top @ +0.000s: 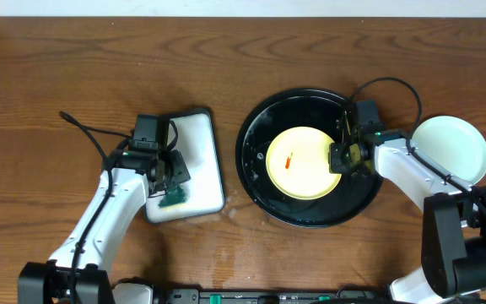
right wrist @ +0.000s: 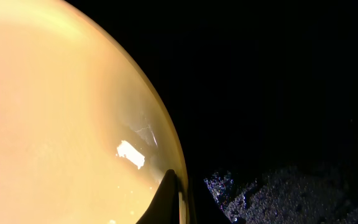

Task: Clean dirty plates on tray and stack at the side
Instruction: 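Grasp the green sponge in the foam dish with the left gripper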

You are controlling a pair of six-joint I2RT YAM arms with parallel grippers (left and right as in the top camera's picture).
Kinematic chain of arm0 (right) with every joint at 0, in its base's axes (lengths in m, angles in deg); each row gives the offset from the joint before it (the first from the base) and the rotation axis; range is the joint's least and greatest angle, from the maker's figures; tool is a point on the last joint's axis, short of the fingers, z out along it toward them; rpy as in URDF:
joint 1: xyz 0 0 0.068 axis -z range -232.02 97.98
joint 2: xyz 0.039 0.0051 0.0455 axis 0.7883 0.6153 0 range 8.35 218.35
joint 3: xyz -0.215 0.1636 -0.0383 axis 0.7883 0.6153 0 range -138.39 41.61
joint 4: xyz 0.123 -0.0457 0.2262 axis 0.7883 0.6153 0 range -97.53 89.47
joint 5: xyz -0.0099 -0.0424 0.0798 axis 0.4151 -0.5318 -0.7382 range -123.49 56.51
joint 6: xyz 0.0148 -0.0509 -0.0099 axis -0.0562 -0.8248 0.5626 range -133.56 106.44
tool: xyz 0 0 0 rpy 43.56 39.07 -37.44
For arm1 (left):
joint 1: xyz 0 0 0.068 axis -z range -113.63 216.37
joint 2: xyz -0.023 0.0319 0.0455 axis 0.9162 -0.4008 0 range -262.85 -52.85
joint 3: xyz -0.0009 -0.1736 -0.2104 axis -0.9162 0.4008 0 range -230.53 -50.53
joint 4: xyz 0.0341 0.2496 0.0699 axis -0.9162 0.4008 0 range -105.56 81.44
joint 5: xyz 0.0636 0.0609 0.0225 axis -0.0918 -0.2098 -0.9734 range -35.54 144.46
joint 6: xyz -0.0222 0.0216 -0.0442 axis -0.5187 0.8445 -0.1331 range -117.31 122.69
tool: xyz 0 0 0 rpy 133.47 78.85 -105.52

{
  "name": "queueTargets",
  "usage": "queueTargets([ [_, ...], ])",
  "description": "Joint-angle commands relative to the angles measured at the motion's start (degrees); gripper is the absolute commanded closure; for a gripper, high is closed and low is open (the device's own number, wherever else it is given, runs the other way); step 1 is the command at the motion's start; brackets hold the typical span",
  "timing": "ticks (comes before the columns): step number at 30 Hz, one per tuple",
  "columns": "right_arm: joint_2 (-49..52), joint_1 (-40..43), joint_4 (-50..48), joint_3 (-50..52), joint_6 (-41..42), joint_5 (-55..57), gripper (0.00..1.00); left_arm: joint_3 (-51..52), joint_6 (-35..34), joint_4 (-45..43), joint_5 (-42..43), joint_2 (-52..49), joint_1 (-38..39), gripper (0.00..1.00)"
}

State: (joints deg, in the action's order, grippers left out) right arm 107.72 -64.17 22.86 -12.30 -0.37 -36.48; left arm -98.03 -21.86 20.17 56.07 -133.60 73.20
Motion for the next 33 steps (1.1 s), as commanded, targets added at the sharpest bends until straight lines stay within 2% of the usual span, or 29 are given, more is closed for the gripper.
queueTargets([
  [1,2.6,0.2,0.9,1.2,0.1,1.4,0.99,0.4,0.4,-1.3,-9.7,-1.7,0.0,0.41],
  [8,2.6,0.2,0.9,1.2,0.5,1.4,0.99,1.8,0.3,-9.8,-11.1,-10.9,0.0,0.38],
  [9,2.6,0.2,0.9,1.2,0.5,1.2,0.99,1.8,0.3,-10.5,-11.0,-12.0,0.0,0.46],
  [12,2.6,0.2,1.0,1.2,0.8,1.0,0.99,1.8,0.3,-11.2,-9.5,-13.5,0.0,0.91],
  [14,2.6,0.2,1.1,1.2,1.3,1.0,0.99,1.8,0.3,-11.2,-8.3,-13.0,0.0,0.93],
  [21,2.6,0.2,1.1,1.2,1.4,1.0,0.99,0.2,3.2,-9.6,-0.9,-6.1,0.0,0.92],
  [22,2.6,0.2,1.1,1.2,1.4,1.0,0.99,0.2,3.1,-9.5,-0.4,-4.5,0.0,0.87],
  [26,2.6,0.2,1.1,1.2,1.4,1.0,0.99,0.2,3.4,-8.2,-0.1,1.0,0.0,0.50],
  [27,2.6,0.2,1.1,1.2,1.4,1.0,0.99,0.2,3.6,-7.4,-0.1,1.9,0.0,0.45],
  [29,2.6,0.2,1.1,1.2,1.4,1.0,0.99,0.2,3.5,-5.4,0.0,2.8,0.0,0.41],
  [33,2.6,0.2,1.1,1.2,1.4,1.0,0.99,0.7,3.5,-0.8,0.5,2.2,0.0,0.41],
])
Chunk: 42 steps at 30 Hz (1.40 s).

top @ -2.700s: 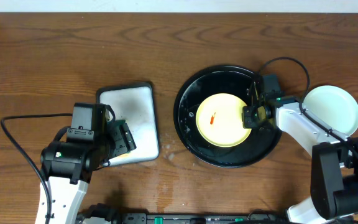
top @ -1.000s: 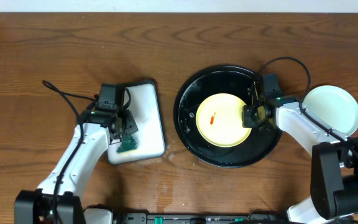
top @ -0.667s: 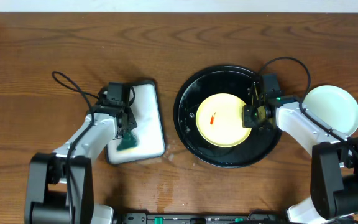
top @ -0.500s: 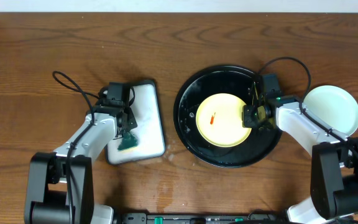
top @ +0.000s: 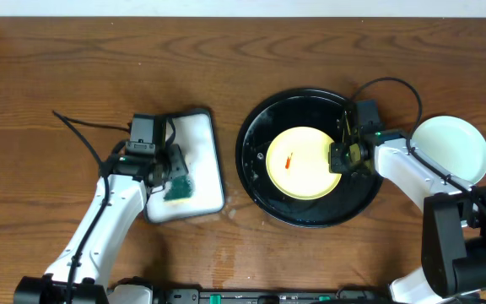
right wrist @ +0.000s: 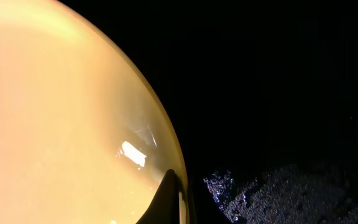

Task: Clean dirty plates on tray and stack at the side
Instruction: 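Grasp the green sponge in the foam dish with the left gripper, then scrub the yellow plate with the sponge while the right gripper holds it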

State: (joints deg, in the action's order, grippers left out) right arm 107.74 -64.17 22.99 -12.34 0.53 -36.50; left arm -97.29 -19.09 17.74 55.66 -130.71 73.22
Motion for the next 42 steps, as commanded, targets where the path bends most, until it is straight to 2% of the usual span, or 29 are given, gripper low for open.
queueTargets([
  [1,2.6,0.2,1.0,1.3,0.5,1.0,0.99,0.3,0.7,2.1,1.6,-1.1,0.0,0.41],
  [7,2.6,0.2,0.9,1.3,0.7,1.0,0.99,4.4,0.7,-4.3,3.8,-6.9,0.9,0.54],
  [13,2.6,0.1,1.1,1.2,0.7,1.0,0.99,4.6,0.7,-6.9,3.8,-14.8,1.2,0.81],
  [14,2.6,0.1,1.2,1.3,0.7,1.0,0.99,4.6,0.7,-7.1,3.8,-15.5,1.2,0.92],
  [18,2.6,0.1,1.4,1.3,0.7,1.0,0.99,3.9,0.8,-6.0,3.8,-15.4,1.2,0.93],
  [25,2.6,0.0,1.5,1.3,0.6,0.9,0.99,-4.3,1.0,4.1,3.8,-8.6,1.3,0.92],
  [30,2.6,0.0,1.6,1.3,-4.0,-2.9,0.99,-9.9,4.9,6.8,12.6,-2.8,2.8,0.92],
  [34,2.6,0.0,1.6,1.3,-4.1,-3.1,0.99,-11.5,4.8,4.2,17.7,0.2,8.0,0.93],
  [40,2.6,0.0,1.9,1.3,-9.2,-6.3,0.99,-11.5,2.6,-4.3,17.1,-1.5,20.4,0.93],
  [42,2.6,0.0,2.2,1.3,-9.2,-6.3,0.99,-11.5,-1.4,-7.6,14.5,-4.0,24.5,0.93],
])
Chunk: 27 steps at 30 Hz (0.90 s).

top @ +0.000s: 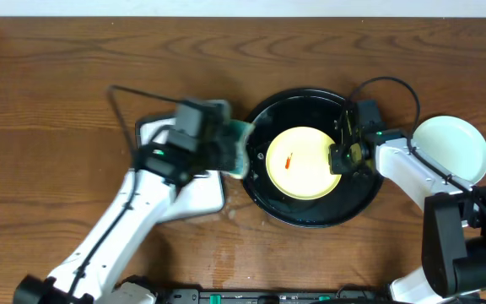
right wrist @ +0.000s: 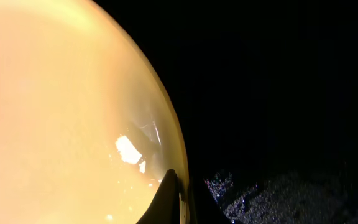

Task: Clean dirty plates on tray and stack at the side
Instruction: 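Scrub the yellow plate with the sponge while the right gripper holds it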

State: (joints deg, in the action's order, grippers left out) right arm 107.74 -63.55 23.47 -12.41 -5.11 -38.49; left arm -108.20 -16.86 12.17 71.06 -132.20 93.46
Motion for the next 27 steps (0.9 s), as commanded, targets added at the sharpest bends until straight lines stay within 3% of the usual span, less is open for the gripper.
queueTargets([
  [1,2.6,-0.6,1.8,1.4,-3.5,-4.4,0.99,-0.6,-5.1,-3.3,-2.0,-3.7,5.7,0.93],
  [9,2.6,-1.4,3.5,1.6,-6.9,-6.0,0.99,-1.1,-18.1,-15.3,-3.1,-17.9,13.6,0.92],
  [20,2.6,-3.9,4.1,1.6,-7.1,-5.4,0.99,-2.7,-22.4,-19.9,1.7,-30.1,14.4,0.92],
  [23,2.6,-4.5,4.1,1.6,-8.0,-5.4,0.99,-2.7,-22.3,-17.4,-2.4,-31.8,13.9,0.93],
  [27,2.6,-4.7,4.2,1.6,-8.2,-5.4,0.99,-3.6,-20.3,-8.8,-15.7,-31.5,13.0,0.93],
])
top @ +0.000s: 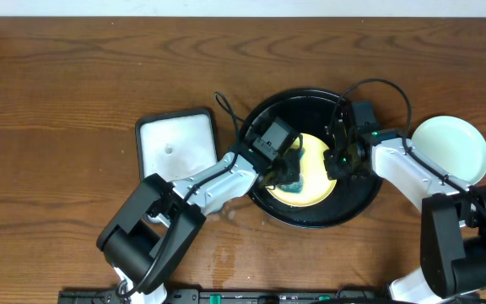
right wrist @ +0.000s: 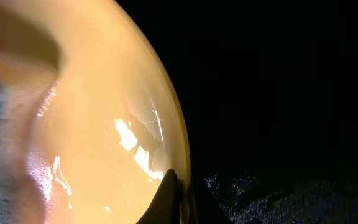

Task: Clean dirty plates on tray and stack at the side
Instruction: 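Scrub the yellow plate with the sponge while the right gripper holds it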

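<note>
A yellow plate (top: pixel 317 181) lies in the round black tray (top: pixel 310 221). My left gripper (top: pixel 287 171) is over the plate's left half, shut on a green sponge (top: pixel 293 178) that rests on the plate and covers its middle. My right gripper (top: pixel 338 160) is shut on the plate's right rim. In the right wrist view the two fingertips (right wrist: pixel 168 198) pinch the yellow plate (right wrist: pixel 104 112) at its edge. The plate's surface looks wet, and the sponge is a blur at the left. The black tray (right wrist: pixel 278 93) fills the rest.
A clean white plate (top: pixel 450 150) sits on the table right of the tray. A white rectangular dish (top: pixel 175 143) lies left of the tray, with nothing on it. My left arm stretches from the front left across the tray's left rim.
My left gripper with the sponge was over the tray's left rim and is now down on the yellow plate, covering the red stain. My right gripper still holds the plate's rim.
My left gripper was at the green sponge in the white dish, then held it there slightly higher up. Then it had the sponge at the tray's left rim, and now on the plate. My right gripper gripped the plate's right rim throughout.
</note>
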You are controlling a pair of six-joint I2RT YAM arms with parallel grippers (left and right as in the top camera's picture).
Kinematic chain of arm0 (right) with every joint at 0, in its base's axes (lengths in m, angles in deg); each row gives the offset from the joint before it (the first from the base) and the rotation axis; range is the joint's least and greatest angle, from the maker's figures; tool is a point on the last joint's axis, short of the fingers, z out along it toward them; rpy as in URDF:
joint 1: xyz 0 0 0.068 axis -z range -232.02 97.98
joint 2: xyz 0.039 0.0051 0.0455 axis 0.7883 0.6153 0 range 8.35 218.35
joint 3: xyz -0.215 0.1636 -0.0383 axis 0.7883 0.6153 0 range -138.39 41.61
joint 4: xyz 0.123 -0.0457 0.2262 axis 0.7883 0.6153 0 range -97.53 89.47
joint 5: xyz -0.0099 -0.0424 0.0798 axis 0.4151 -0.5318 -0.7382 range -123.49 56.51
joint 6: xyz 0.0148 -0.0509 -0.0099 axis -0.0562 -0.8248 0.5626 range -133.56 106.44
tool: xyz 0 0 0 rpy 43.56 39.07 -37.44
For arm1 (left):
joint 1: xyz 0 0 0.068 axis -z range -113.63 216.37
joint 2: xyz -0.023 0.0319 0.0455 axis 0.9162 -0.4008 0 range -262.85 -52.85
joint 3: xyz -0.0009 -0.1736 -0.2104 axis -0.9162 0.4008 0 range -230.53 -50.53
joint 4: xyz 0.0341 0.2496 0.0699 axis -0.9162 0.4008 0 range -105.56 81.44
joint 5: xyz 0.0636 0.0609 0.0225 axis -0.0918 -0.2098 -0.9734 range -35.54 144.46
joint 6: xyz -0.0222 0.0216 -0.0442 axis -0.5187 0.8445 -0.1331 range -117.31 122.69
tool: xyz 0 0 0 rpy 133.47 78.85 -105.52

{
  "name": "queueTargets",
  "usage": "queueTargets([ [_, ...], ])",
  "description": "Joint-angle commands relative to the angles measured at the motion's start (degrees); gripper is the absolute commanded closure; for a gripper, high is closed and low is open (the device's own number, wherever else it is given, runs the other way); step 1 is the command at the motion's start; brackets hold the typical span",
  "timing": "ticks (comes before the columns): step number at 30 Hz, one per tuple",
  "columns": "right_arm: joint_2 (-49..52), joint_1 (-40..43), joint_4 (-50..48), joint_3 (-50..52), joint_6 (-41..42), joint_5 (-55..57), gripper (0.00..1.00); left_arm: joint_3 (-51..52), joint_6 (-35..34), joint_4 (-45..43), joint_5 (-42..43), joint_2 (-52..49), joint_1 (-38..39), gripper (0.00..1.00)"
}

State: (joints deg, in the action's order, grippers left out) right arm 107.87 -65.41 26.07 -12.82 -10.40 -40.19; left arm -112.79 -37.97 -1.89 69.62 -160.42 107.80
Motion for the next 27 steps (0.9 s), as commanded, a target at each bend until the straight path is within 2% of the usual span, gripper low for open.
queueTargets([
  [1,2.5,-2.9,1.6,2.0,-3.0,-3.7,0.99,-0.2,1.2,9.3,-18.8,-3.2,-1.6,0.93],
  [5,2.5,-2.8,1.4,2.0,-3.1,-3.7,0.99,-5.6,3.3,19.6,-28.6,-3.2,-1.6,0.92],
  [10,2.5,-2.8,1.3,2.0,-3.1,-3.6,0.99,-8.4,5.9,20.3,-28.4,-3.2,-1.5,0.93],
  [13,2.5,-2.8,1.4,2.0,-3.3,-3.6,0.99,-8.3,4.2,17.5,-20.6,-3.9,-1.5,0.93],
  [19,2.5,-2.8,1.3,2.0,-3.3,-3.6,0.99,-8.3,-0.7,6.2,6.7,-6.4,-0.1,0.92],
  [22,2.5,-2.8,1.3,2.0,-3.3,-3.6,0.99,-8.3,-1.9,3.1,12.0,-6.9,1.8,0.93],
  [27,2.5,-2.8,1.0,2.0,-3.3,-3.6,0.99,-8.3,-1.9,2.5,12.5,-6.9,4.7,0.93],
])
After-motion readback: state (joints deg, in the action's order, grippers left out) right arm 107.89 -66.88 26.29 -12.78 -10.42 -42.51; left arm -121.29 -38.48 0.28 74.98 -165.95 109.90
